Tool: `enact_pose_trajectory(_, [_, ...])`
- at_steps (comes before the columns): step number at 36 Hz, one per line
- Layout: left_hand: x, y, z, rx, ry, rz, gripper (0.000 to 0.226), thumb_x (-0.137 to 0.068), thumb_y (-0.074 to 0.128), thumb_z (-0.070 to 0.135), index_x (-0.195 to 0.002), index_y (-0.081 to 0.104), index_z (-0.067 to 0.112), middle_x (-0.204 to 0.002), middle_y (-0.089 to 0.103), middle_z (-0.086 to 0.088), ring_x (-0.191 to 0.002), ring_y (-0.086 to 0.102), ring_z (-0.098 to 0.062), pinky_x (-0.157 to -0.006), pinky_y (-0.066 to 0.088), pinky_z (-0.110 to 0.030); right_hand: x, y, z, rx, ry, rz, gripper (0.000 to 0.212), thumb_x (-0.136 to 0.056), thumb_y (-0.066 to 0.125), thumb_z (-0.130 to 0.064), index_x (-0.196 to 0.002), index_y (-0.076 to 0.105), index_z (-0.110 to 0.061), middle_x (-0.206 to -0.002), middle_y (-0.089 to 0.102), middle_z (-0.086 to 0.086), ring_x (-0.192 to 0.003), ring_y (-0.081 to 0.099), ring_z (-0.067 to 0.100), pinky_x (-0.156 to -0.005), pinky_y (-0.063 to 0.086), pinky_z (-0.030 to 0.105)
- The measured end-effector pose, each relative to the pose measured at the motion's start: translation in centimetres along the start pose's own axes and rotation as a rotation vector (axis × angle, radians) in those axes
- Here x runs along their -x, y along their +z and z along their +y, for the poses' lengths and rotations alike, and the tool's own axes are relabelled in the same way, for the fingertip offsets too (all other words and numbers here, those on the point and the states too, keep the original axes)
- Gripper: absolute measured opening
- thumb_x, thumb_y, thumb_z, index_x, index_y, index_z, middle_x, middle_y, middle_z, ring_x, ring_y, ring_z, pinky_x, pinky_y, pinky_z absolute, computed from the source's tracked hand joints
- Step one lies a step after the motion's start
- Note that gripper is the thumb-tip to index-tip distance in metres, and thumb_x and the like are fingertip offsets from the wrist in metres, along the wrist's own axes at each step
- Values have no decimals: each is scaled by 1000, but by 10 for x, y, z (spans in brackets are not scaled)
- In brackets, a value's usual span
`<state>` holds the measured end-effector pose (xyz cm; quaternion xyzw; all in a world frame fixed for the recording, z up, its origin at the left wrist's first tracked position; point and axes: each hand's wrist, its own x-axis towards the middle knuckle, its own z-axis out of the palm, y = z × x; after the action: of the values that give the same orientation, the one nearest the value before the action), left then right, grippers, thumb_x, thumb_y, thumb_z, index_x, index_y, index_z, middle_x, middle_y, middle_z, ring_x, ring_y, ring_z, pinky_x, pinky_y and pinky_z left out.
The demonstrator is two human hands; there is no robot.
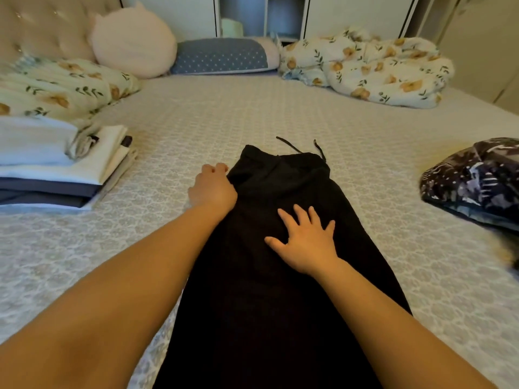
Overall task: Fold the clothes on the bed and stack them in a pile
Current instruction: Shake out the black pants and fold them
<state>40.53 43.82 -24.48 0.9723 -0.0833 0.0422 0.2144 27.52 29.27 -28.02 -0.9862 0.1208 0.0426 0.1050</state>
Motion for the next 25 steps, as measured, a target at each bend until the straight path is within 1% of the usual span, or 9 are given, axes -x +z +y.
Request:
enact_pose_trajectory(4, [52, 7, 24, -89, 360, 72, 46, -96, 40, 33, -141, 42, 24, -147, 39, -1, -135, 34, -21, -114, 22, -47, 19, -3, -4, 7, -20, 89, 70, -92, 42, -55, -151, 9, -34, -160, 4, 2, -147, -3, 27, -112, 3, 61])
enact_pose_trajectory(6, [88, 22, 20, -192, 463, -76, 54, -97, 32, 49, -146, 34, 28, -156, 25, 3, -145, 14, -17, -116, 0, -50, 35, 2, -2, 19, -40, 92, 67, -94, 41, -49, -151, 9, -33, -160, 2, 1, -147, -3, 25, -114, 4, 57])
enact_pose_trajectory(8, [115, 32, 5, -281, 473, -261, 64, -95, 22, 61, -151, 19, 30, -160, 9, 5, -147, -1, -15, -115, -9, -49, 51, 8, 6, 23, -53, 64, 64, -96, 36, -49, -151, 9, -32, -160, 0, -1, -147, -4, 21, -116, 3, 51])
enact_pose_trajectory(12, [125, 24, -29, -262, 370, -355, 65, -94, 16, 63, -151, 7, 35, -161, -2, 7, -147, -8, -13, -116, -7, -44, 84, 4, 29, -34, -25, 19, 63, -97, 32, -52, -152, 10, -29, -161, 2, -2, -147, -1, 16, -118, 5, 36])
enact_pose_trajectory(16, [137, -1, -43, -278, 354, -325, 62, -97, 16, 58, -152, 13, 30, -161, 5, 4, -147, -4, -15, -117, -4, -44, 120, -13, 37, 11, -101, 186, 56, -98, 38, -46, -149, 27, -26, -157, 23, -1, -145, 17, 18, -116, 16, 34])
enact_pose_trajectory(19, [164, -19, -42, -275, 416, -143, 62, -97, 22, 56, -151, 20, 25, -159, 16, 5, -147, 4, -13, -117, -5, -43, 154, -21, 32, -7, -275, 430, 36, -93, 57, -29, -127, 60, -19, -129, 57, 3, -123, 51, 24, -99, 39, 38])
enact_pose_trajectory(21, [188, -26, -39, -185, 606, -46, 58, -97, 35, 51, -148, 32, 24, -154, 30, 7, -145, 13, -9, -116, -5, -38, 176, -19, 27, -56, -399, 558, 25, -87, 62, -26, -109, 71, -17, -109, 67, 1, -104, 62, 24, -83, 46, 36])
enact_pose_trajectory(23, [213, -27, -39, -112, 820, -91, 55, -95, 42, 51, -143, 42, 24, -149, 40, 10, -144, 19, -7, -115, -6, -33, 193, -12, 25, -43, -461, 509, 32, -86, 58, -36, -110, 71, -20, -113, 67, -2, -107, 61, 22, -85, 45, 33])
enact_pose_trajectory(25, [230, -23, -44, -166, 873, -282, 65, -93, 35, 63, -147, 33, 27, -154, 30, 11, -145, 10, -5, -115, -10, -32, 199, 0, 28, -19, -402, 276, 51, -89, 48, -56, -132, 55, -29, -140, 50, -5, -133, 42, 20, -106, 32, 37])
